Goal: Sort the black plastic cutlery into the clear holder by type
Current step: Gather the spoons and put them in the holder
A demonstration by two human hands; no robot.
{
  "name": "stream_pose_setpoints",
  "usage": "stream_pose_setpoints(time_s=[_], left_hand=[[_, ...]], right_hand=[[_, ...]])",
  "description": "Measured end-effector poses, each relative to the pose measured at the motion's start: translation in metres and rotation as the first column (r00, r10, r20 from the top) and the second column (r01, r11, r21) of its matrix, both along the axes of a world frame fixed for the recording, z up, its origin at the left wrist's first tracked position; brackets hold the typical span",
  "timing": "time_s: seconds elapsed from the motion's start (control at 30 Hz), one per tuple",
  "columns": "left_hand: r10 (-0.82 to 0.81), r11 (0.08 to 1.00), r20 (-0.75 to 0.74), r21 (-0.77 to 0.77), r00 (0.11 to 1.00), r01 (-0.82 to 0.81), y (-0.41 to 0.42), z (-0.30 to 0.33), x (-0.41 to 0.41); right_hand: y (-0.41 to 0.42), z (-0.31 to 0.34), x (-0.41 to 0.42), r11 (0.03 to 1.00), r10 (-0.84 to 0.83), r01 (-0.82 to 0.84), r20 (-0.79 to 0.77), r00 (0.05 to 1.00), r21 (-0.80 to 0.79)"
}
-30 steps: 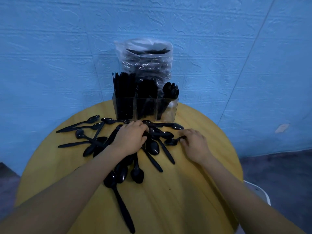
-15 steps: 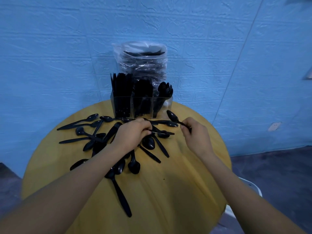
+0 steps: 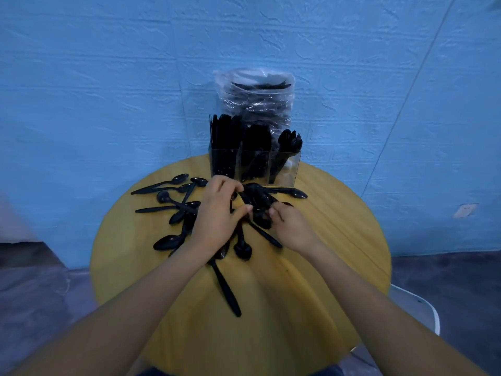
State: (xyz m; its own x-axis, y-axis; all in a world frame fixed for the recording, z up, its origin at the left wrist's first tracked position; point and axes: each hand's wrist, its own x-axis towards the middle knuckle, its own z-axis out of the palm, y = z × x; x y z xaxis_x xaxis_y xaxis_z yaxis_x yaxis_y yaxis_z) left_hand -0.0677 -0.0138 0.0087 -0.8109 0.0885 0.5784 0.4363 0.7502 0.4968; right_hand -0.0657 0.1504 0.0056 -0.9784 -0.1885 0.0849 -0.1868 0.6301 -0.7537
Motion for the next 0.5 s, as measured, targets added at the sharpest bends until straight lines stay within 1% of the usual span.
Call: stream_pose_setpoints(time_s=[0.1,0.17,0.23,0.3,0.37,0.43,0.5], left_hand=[[0.076,0.989,0.207,0.108,0.975,-0.1,-0.005,-0.003,0.009],[0.042,0.978,0.375,0.173,0.926,-0.114,-0.005,-0.004,0.015],[-0.014,0.977,0.493,0.192,0.87,-0.093,-0.005,-0.005,0.02],[-0.064,0.958,0.521,0.27,0.851,-0.093,-0.007,-0.009,0.021],[-0.091,0.91,0.53,0.389,0.843,-0.146,-0.011,-0.012,0.022],[-0.118,0.84,0.557,0.497,0.822,-0.217,-0.016,-0.014,0.027],[-0.162,0.725,0.565,0.624,0.809,-0.291,-0.021,-0.013,0.03]], right_hand=[[-0.012,-0.001,0.007,0.996,0.054,-0.05,0.047,0.997,-0.068],[-0.021,0.0,0.012,0.992,0.099,-0.093,0.073,0.992,-0.088],[-0.03,0.0,0.017,0.986,0.154,-0.15,0.064,0.986,-0.066],[-0.038,0.001,0.022,0.979,0.205,-0.204,0.03,0.978,-0.013],[-0.047,0.002,0.027,0.964,0.266,-0.266,-0.004,0.964,0.007],[-0.053,0.002,0.031,0.948,0.318,-0.318,0.0,0.948,-0.015],[-0.055,0.005,0.034,0.937,0.35,-0.35,0.027,0.936,-0.024]])
